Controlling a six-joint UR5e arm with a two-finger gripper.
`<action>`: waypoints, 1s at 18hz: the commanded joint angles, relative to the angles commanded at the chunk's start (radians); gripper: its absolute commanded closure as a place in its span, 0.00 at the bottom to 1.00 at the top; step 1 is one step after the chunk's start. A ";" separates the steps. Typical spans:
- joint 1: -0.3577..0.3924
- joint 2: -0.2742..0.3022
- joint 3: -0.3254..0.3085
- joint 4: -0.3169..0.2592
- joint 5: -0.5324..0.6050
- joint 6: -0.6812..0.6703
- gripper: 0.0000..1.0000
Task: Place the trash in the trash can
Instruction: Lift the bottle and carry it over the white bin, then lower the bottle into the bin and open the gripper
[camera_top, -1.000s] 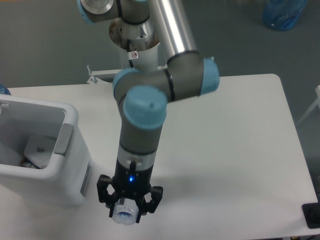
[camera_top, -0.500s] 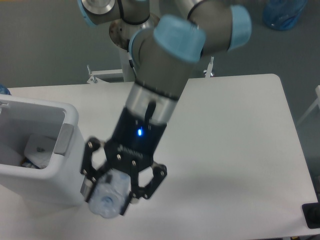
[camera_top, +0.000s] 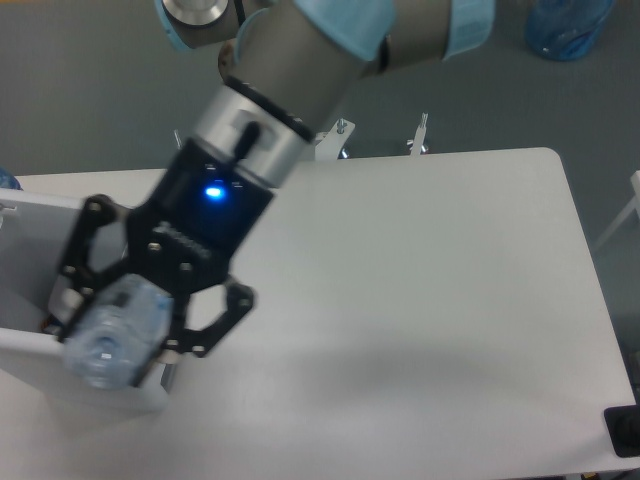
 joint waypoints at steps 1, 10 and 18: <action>-0.012 0.000 -0.006 0.000 0.000 0.000 0.59; -0.104 -0.011 -0.069 0.031 0.002 0.012 0.59; -0.132 0.081 -0.241 0.072 0.005 0.152 0.49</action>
